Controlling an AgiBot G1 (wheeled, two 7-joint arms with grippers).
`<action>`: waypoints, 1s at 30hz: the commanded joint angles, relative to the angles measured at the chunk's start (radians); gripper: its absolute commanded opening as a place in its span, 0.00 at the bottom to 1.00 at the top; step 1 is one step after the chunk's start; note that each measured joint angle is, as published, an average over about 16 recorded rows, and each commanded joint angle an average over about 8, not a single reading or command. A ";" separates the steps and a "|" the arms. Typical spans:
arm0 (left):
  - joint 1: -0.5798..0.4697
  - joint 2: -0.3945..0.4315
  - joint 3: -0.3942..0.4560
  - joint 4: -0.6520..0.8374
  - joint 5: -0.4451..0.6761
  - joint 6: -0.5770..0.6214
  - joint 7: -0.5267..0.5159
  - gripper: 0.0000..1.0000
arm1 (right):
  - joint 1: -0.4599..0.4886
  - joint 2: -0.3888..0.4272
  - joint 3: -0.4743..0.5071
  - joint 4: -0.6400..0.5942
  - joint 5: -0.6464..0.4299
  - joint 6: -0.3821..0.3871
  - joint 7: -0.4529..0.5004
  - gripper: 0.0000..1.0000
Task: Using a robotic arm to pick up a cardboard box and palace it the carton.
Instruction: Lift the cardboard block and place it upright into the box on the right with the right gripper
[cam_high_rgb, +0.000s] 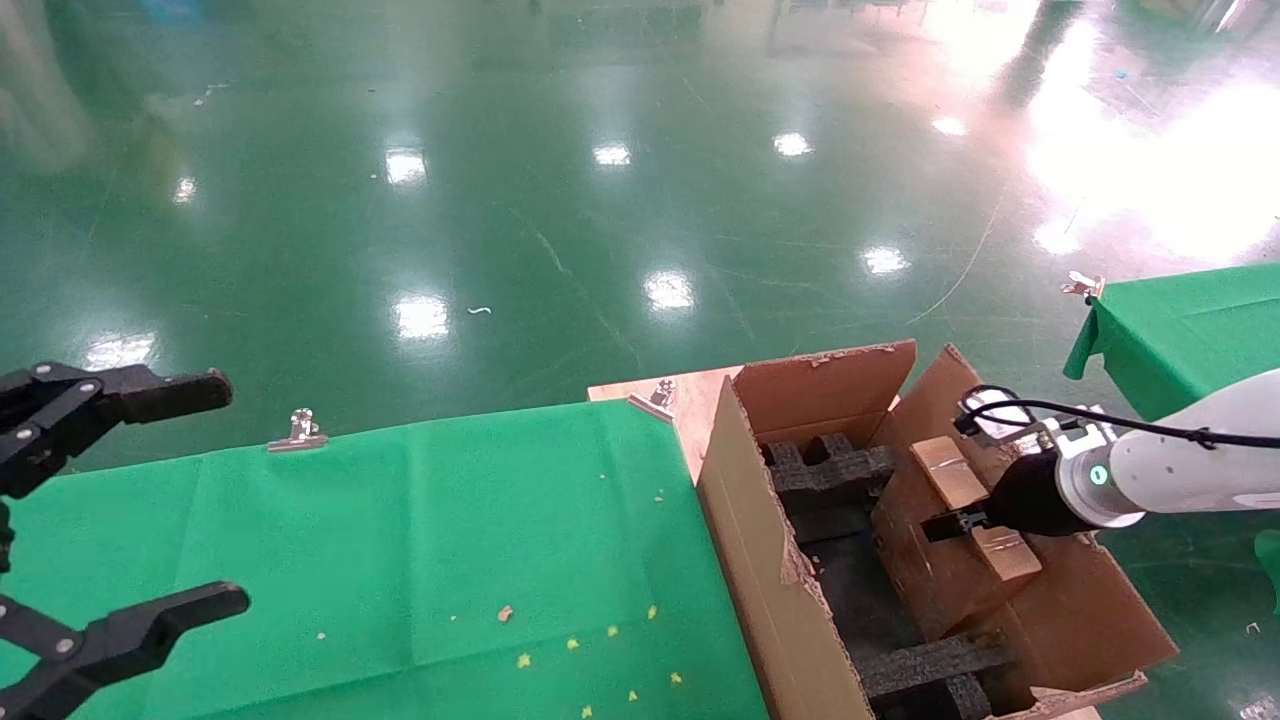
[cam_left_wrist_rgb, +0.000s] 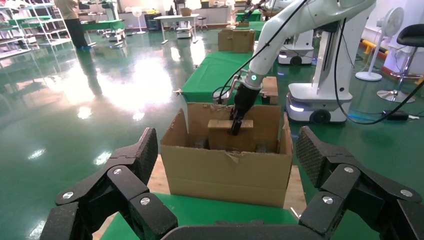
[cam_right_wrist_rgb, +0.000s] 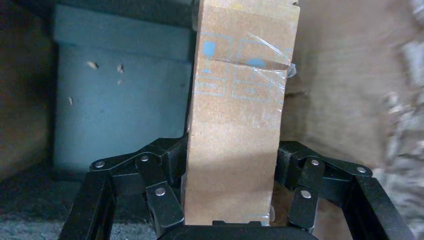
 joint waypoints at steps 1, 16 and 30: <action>0.000 0.000 0.000 0.000 0.000 0.000 0.000 1.00 | -0.017 -0.012 0.005 -0.023 0.017 -0.001 -0.018 0.00; 0.000 0.000 0.000 0.000 0.000 0.000 0.000 1.00 | -0.084 -0.068 0.030 -0.136 0.085 -0.031 -0.116 0.77; 0.000 0.000 0.000 0.000 0.000 0.000 0.000 1.00 | -0.086 -0.068 0.031 -0.137 0.089 -0.036 -0.116 1.00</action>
